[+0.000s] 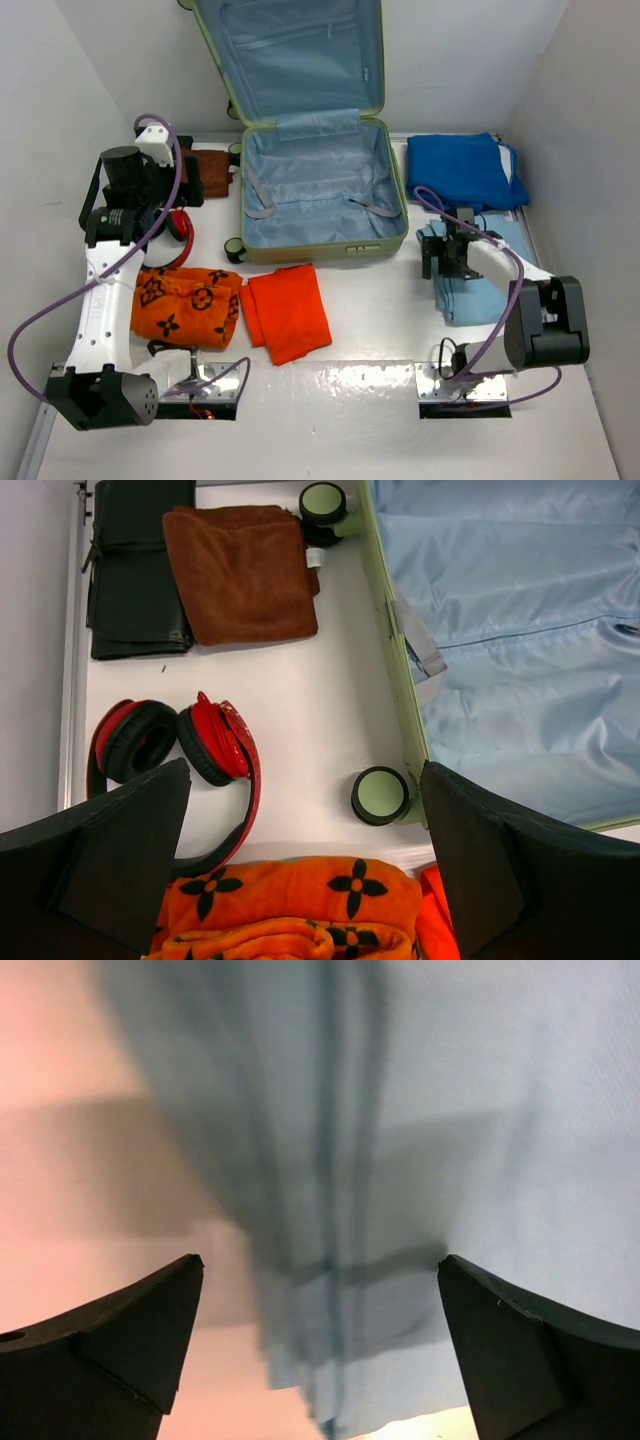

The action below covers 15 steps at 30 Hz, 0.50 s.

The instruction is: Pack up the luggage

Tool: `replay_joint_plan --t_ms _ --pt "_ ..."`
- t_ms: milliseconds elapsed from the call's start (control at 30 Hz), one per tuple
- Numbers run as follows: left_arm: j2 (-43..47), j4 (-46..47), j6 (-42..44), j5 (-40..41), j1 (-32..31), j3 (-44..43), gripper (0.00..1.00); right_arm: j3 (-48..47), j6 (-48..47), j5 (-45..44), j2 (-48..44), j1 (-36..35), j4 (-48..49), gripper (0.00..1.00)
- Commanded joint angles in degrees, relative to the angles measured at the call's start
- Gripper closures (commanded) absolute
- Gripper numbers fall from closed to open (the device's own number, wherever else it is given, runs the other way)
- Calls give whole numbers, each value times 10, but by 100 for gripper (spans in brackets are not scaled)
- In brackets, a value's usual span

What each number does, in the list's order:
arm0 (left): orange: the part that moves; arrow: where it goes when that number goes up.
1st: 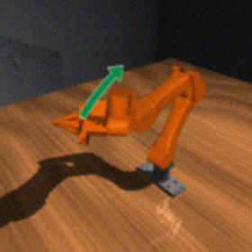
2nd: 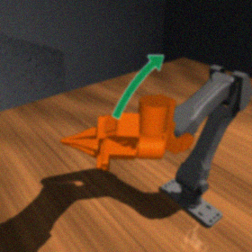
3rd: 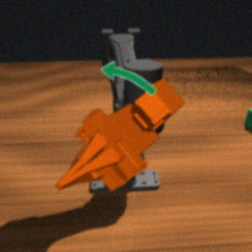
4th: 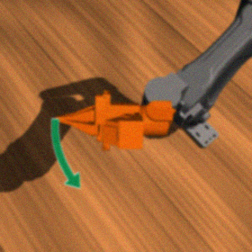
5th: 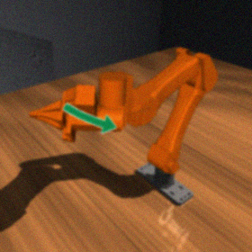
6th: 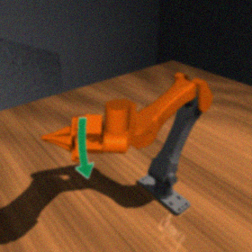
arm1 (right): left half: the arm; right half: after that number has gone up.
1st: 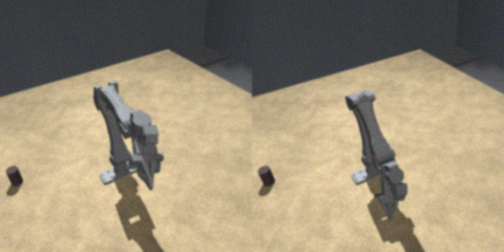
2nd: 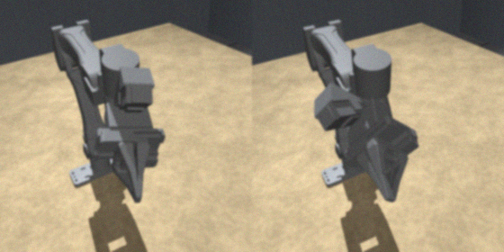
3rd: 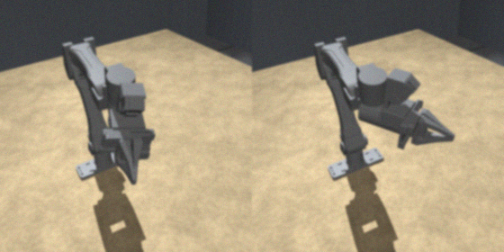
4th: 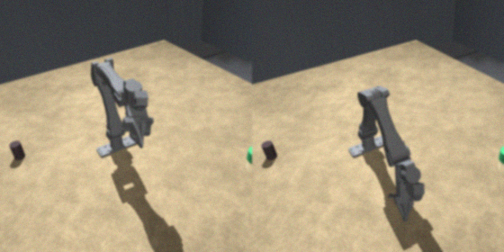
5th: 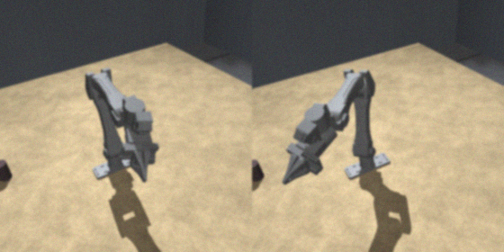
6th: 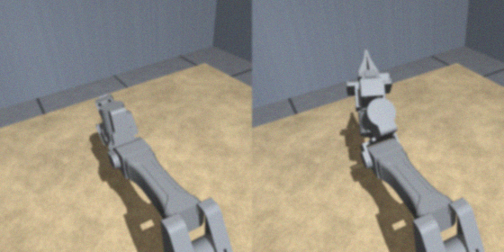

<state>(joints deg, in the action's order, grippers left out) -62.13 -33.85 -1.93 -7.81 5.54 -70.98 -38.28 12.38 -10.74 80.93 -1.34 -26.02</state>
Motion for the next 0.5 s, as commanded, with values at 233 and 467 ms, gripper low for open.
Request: replay_joint_plan --t_ms 233,467 --pt "0 12 8 -4 -6 -25 0 -51 16 -32 92 -16 -26 0" --pt "0 12 13 2 -6 -25 0 -52 5 -64 136 33 -11 11"
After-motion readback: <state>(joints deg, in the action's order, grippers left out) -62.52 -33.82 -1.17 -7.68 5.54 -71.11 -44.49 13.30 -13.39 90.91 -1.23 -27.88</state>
